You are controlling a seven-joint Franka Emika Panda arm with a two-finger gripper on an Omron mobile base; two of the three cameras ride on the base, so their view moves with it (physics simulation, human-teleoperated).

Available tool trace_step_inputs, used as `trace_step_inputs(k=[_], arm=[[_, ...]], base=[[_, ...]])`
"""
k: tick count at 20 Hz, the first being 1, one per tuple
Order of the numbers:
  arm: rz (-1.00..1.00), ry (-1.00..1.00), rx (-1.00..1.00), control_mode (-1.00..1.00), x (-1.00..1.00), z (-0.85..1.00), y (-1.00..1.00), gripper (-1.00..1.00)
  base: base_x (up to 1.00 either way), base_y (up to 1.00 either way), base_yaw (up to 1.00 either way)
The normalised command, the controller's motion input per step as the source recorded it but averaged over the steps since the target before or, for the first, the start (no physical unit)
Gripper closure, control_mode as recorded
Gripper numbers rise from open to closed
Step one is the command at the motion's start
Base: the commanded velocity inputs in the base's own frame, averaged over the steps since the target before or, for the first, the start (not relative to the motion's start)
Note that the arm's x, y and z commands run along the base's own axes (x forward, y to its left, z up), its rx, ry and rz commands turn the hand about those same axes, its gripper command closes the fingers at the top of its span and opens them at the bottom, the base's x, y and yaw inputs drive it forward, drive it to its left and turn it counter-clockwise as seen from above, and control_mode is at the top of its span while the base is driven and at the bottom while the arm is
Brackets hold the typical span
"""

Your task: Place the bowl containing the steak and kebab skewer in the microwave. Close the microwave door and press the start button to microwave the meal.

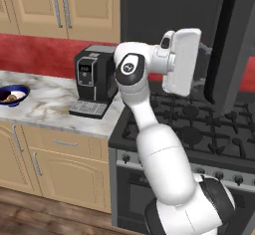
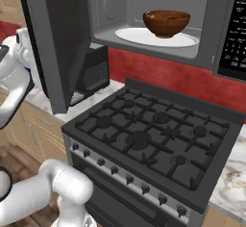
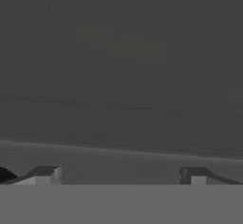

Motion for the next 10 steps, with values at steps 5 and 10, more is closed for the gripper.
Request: trace_step_inputs(k=[5,10], arm=[[0.23,0.00,0.10,-1.00,0.23,0.00,-0.97,-1.00],[0.50,-0.06,0.13,-1.00,0.42,0.00,-0.86,-1.00]], base=[[0.00,0.00,0.00],[0.00,0.00,0.00]])
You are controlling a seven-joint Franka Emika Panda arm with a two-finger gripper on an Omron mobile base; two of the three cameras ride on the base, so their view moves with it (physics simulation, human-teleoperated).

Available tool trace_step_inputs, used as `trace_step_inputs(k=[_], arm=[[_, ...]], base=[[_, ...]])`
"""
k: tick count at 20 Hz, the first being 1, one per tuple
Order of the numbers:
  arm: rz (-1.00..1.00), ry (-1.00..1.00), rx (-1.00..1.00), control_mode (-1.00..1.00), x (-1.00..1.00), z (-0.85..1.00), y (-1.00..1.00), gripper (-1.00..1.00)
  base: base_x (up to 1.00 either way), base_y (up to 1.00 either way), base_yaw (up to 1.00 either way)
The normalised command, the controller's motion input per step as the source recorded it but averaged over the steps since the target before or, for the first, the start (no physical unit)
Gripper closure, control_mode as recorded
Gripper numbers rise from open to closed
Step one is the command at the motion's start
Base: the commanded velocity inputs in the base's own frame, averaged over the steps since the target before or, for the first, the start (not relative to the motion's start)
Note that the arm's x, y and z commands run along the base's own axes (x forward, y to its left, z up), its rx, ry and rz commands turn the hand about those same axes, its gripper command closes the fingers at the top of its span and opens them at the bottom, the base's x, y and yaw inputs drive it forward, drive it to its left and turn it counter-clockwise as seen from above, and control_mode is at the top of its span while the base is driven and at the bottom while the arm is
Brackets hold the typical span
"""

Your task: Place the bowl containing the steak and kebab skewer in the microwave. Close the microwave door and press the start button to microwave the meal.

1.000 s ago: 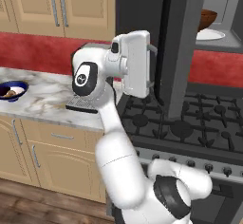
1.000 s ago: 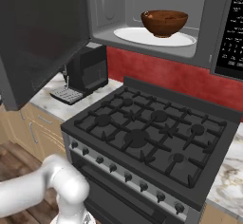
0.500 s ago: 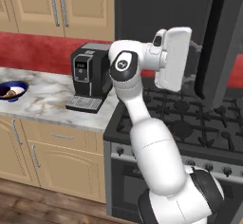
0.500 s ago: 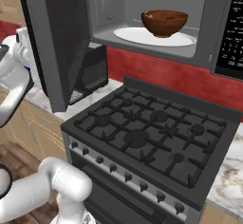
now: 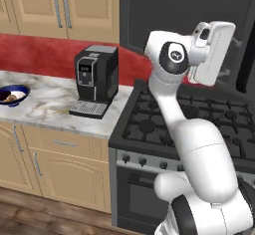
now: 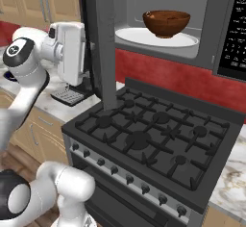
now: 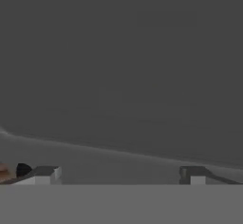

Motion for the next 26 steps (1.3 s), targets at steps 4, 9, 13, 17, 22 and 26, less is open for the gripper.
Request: trace_step_inputs(k=[4,9,13,17,22,26], arm=[[0.68,-0.09,0.12,-1.00,0.52,-0.05,-0.59,-1.00],[0.75,-0.05,0.05,-1.00,0.59,-0.14,-0.27,-1.00],[0.80,-0.15,0.00,-1.00,0.43,-0.16,-0.14,-1.00],[0.74,-0.27,0.02,-1.00,0.56,-0.10,-0.39,-1.00],[0.64,-0.23,0.03,-1.00,0.83,-0.05,-0.52,-1.00],[0.49,-0.05,0.01,-1.00,1.00,-0.08,-0.42,-1.00]], base=[[0.00,0.00,0.00],[0.00,0.00,0.00],[0.00,0.00,0.00],[0.00,0.00,0.00],[0.00,0.00,0.00],[0.00,0.00,0.00]])
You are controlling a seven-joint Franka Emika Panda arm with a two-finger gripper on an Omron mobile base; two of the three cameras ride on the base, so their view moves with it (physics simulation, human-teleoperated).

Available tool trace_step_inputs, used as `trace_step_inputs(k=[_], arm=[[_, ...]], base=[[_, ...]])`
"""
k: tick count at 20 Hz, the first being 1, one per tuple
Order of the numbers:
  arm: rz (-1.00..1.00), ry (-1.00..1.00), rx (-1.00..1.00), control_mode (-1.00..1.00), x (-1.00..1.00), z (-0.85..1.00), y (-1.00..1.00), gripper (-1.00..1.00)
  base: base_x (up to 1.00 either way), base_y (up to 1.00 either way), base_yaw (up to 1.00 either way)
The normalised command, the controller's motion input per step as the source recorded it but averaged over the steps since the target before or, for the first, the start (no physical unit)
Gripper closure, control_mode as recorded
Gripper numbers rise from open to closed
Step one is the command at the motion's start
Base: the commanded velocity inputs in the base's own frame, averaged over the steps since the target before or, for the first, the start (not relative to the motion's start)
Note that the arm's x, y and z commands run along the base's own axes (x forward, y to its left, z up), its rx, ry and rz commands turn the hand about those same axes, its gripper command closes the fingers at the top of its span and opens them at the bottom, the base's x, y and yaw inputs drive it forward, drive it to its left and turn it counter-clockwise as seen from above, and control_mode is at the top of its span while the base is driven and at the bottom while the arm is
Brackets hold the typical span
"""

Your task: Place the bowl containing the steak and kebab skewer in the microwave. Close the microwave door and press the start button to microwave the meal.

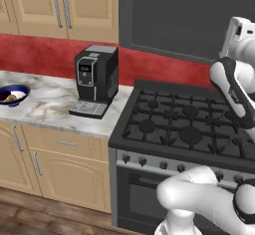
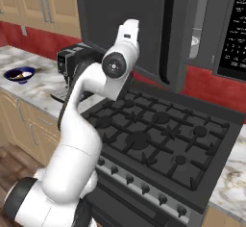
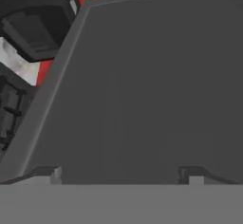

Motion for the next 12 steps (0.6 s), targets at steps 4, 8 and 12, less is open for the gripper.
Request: trace_step_inputs(k=[4,8,12], arm=[[0.30,0.00,0.00,-1.00,1.00,0.01,-0.24,-1.00],[0.12,0.09,0.00,-1.00,0.80,0.37,-0.08,-1.00],[0.01,0.18,-0.05,-1.00,0.71,0.54,-0.01,-1.00]], base=[[0.00,0.00,0.00],[0.00,0.00,0.00],[0.00,0.00,0.00]])
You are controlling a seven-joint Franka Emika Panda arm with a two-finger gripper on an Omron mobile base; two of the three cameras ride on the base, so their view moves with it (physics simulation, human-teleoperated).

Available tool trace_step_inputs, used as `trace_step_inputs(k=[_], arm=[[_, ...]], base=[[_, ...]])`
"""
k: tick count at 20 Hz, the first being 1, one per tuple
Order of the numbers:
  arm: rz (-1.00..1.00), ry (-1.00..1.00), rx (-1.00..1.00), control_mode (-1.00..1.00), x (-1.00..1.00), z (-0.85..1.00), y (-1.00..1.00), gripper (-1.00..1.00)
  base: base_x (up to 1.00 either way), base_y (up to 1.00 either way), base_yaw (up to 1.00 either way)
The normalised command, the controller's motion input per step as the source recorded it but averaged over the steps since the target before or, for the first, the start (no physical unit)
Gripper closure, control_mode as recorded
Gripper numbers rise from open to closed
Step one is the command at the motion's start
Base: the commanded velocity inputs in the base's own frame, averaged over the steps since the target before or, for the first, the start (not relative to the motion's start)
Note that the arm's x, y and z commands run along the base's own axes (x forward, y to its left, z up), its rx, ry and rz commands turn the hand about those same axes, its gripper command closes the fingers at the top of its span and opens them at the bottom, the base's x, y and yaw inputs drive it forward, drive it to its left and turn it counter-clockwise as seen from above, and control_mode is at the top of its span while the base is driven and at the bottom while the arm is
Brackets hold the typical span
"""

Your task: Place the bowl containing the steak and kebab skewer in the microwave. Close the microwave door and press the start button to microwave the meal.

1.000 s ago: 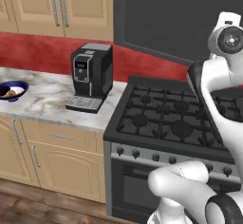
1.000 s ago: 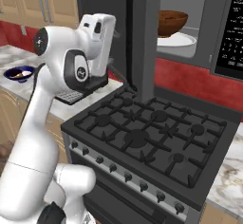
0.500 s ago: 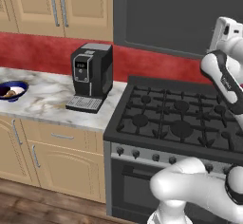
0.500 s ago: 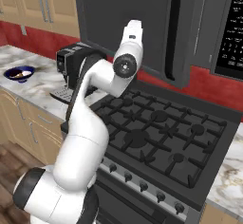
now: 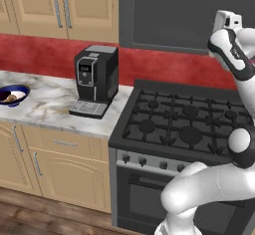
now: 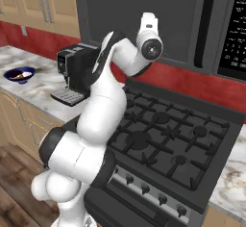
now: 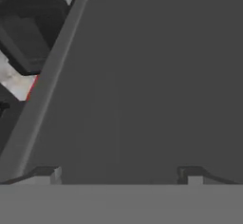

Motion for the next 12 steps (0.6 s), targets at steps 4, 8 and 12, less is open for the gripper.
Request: trace_step_inputs(k=[4,8,12], arm=[[-0.14,0.18,-0.11,-1.00,0.67,0.47,-0.05,-1.00],[-0.26,0.11,-0.10,-1.00,0.60,0.14,-0.16,-1.00],[-0.29,-0.03,-0.14,-1.00,0.29,-0.63,-0.21,-1.00]], base=[[0.00,0.00,0.00],[0.00,0.00,0.00],[0.00,0.00,0.00]])
